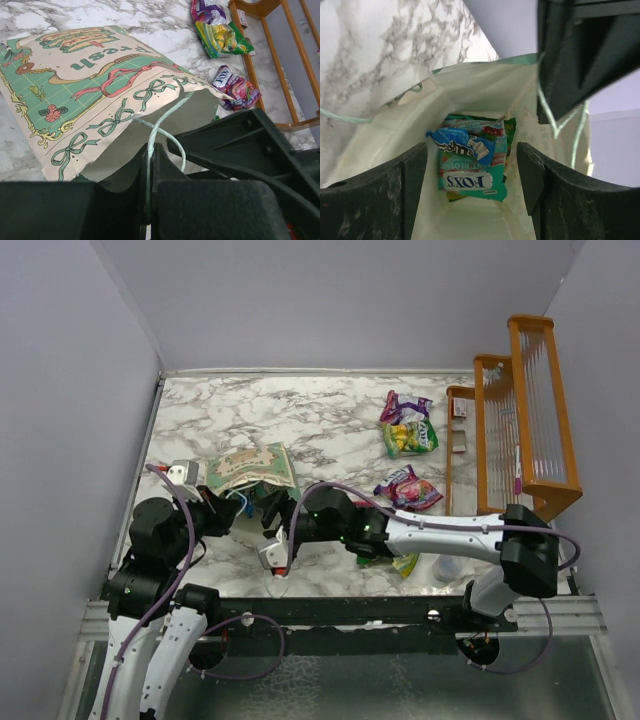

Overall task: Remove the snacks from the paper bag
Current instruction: Take out the snack from the paper bag.

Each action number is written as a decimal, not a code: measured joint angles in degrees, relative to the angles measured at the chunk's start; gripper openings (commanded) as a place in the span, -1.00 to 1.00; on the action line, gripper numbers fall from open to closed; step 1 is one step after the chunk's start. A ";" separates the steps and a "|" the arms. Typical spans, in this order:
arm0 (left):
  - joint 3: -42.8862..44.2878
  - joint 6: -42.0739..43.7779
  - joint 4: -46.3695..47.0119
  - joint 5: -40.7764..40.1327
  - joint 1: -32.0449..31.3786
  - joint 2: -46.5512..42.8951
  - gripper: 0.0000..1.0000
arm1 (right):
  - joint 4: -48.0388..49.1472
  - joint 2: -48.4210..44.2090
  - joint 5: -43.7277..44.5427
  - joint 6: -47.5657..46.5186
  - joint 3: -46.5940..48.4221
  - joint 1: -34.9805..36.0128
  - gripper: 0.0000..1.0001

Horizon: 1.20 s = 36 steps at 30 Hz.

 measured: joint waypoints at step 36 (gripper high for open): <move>0.00 3.04 0.83 6.25 1.33 -5.38 -1.00 | 4.15 29.94 10.82 -15.98 18.08 -5.95 0.48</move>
